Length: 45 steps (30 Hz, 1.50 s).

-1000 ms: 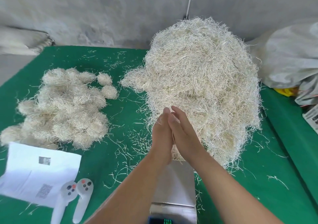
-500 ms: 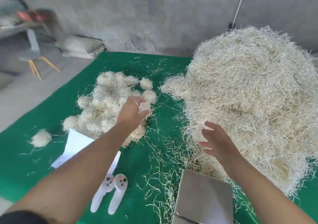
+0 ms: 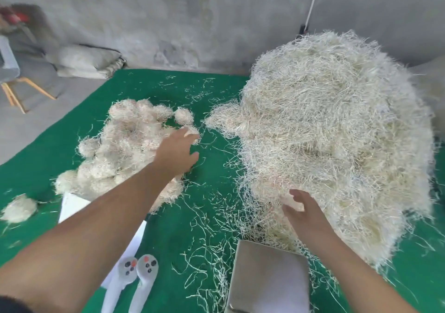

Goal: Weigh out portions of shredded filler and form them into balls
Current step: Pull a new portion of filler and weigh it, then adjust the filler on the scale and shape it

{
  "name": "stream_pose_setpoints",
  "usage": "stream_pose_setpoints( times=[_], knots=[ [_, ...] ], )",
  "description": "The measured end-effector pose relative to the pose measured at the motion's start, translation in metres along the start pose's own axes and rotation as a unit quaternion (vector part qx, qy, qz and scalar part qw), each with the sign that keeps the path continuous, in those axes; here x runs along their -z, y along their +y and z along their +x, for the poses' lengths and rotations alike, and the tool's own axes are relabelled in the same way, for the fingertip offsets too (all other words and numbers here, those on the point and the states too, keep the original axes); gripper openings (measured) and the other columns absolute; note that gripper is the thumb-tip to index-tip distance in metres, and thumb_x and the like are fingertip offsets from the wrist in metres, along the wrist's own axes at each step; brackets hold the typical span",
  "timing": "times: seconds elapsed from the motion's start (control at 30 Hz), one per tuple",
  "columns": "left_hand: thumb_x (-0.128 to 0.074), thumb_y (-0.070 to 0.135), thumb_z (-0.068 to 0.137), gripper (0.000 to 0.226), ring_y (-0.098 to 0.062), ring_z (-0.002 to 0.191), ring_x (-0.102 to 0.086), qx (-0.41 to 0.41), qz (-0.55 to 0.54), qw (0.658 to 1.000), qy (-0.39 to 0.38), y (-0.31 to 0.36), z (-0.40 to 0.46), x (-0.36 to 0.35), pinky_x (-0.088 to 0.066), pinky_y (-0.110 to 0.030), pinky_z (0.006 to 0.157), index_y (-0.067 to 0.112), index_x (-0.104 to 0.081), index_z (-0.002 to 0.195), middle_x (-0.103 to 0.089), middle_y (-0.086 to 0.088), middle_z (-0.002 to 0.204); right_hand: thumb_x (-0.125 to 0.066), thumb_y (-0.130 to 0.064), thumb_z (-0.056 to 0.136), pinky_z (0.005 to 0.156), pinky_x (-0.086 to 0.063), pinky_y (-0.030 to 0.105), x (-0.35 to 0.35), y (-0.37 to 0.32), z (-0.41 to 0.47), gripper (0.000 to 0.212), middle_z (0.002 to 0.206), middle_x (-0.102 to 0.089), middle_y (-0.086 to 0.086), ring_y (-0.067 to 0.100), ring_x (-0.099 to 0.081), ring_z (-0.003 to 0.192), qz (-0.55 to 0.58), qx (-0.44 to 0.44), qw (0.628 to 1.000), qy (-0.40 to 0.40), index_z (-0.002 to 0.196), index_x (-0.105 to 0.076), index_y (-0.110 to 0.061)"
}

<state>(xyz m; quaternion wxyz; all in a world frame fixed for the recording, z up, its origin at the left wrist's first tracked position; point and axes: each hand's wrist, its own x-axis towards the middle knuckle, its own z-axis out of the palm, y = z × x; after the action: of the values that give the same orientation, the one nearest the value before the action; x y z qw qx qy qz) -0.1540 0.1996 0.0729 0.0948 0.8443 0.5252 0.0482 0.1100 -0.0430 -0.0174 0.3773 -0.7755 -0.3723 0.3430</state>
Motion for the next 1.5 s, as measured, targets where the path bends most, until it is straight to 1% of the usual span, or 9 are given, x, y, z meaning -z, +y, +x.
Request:
stream_pose_setpoints(
  times=[0.27,0.5,0.63,0.8,1.03,1.2,1.33,1.43,1.5],
  knots=[
    [-0.057,0.033,0.103,0.043,-0.015,0.144,-0.042,-0.151,-0.190,0.962,-0.124,0.143,-0.049,-0.118,-0.030,-0.036,0.122,0.033,-0.049,0.145,-0.036,0.007,0.161,-0.072,-0.027,0.094,0.078,-0.058,0.040,0.044,0.049,0.011,0.097,0.169,0.012,-0.009,0.027,-0.067,0.095,-0.180,-0.002,0.976,0.124,0.161,-0.003,-0.039],
    [-0.058,0.032,0.102,0.050,-0.011,0.139,-0.046,-0.153,-0.291,0.925,-0.190,0.216,-0.086,-0.163,-0.033,-0.028,0.113,0.031,-0.043,0.150,-0.043,0.005,0.156,-0.078,-0.056,0.085,0.114,-0.041,0.058,0.073,0.078,0.023,0.138,0.144,-0.055,0.026,0.050,-0.041,0.141,-0.285,-0.151,0.940,0.106,0.150,0.042,-0.034],
    [-0.056,0.032,0.102,0.052,-0.010,0.136,-0.046,-0.113,-0.342,0.909,-0.211,0.230,-0.090,-0.170,-0.039,-0.035,0.114,0.031,-0.042,0.151,-0.044,0.006,0.155,-0.080,-0.060,0.079,0.114,-0.035,0.056,0.075,0.060,0.049,0.135,0.154,-0.030,0.024,0.046,-0.036,0.140,-0.356,-0.155,0.912,0.131,0.160,0.023,-0.027],
    [-0.058,0.031,0.102,0.051,-0.012,0.130,-0.052,-0.056,-0.393,0.896,-0.201,0.228,-0.091,-0.176,-0.046,-0.039,0.112,0.031,-0.042,0.151,-0.047,0.006,0.150,-0.063,-0.024,0.094,0.111,-0.037,0.050,0.066,0.048,0.076,0.031,0.143,-0.039,0.015,0.039,-0.038,0.128,-0.389,-0.172,0.902,0.076,0.125,-0.060,-0.020],
    [-0.080,0.036,0.083,0.116,-0.014,0.145,-0.025,-0.027,-0.409,0.900,-0.150,0.220,-0.080,-0.173,-0.026,-0.045,0.121,0.044,0.005,0.161,-0.019,0.009,0.164,-0.064,-0.007,0.090,0.057,-0.042,0.022,0.057,0.036,0.038,0.039,0.100,-0.064,-0.006,-0.001,-0.055,0.060,-0.005,-0.022,0.992,0.124,0.127,-0.055,-0.018],
    [-0.072,0.013,0.090,0.034,-0.020,0.113,-0.066,-0.205,-0.262,0.943,0.004,0.231,-0.070,-0.150,-0.049,-0.034,0.108,0.013,-0.067,0.123,-0.070,-0.001,0.113,-0.073,-0.006,0.090,0.068,-0.051,0.010,0.046,0.011,-0.006,0.057,0.105,-0.067,-0.021,-0.010,-0.063,0.096,-0.022,0.136,0.987,0.077,0.116,-0.047,-0.050],
    [-0.060,0.022,0.093,0.034,-0.025,0.135,-0.047,-0.287,-0.149,0.944,-0.062,0.220,-0.067,-0.134,-0.030,-0.034,0.120,0.008,-0.070,0.123,-0.066,-0.008,0.115,-0.074,-0.021,0.088,0.080,-0.055,0.020,0.051,0.005,-0.023,0.066,0.116,-0.059,-0.029,-0.001,-0.063,0.110,0.038,0.177,0.983,0.039,0.125,-0.032,-0.057],
    [-0.079,0.003,0.074,0.008,-0.021,0.094,-0.064,-0.211,-0.318,0.922,-0.063,0.221,-0.054,-0.128,-0.060,-0.038,0.056,-0.002,-0.076,0.080,-0.072,-0.011,0.074,-0.072,-0.028,0.083,0.107,-0.049,0.036,0.054,0.011,-0.034,0.079,0.137,-0.045,-0.016,0.010,-0.049,0.132,0.022,0.230,0.970,0.080,0.141,-0.028,-0.058],
    [-0.061,0.002,0.097,0.026,-0.032,0.109,-0.068,-0.045,-0.470,0.866,-0.165,0.229,-0.056,-0.117,-0.053,-0.024,0.084,-0.007,-0.066,0.120,-0.071,-0.023,0.111,-0.080,-0.017,0.082,0.115,-0.042,0.027,0.052,0.019,-0.036,0.090,0.147,-0.027,-0.009,0.005,-0.039,0.138,0.046,0.237,0.959,0.146,0.149,-0.028,-0.048]
  ],
)
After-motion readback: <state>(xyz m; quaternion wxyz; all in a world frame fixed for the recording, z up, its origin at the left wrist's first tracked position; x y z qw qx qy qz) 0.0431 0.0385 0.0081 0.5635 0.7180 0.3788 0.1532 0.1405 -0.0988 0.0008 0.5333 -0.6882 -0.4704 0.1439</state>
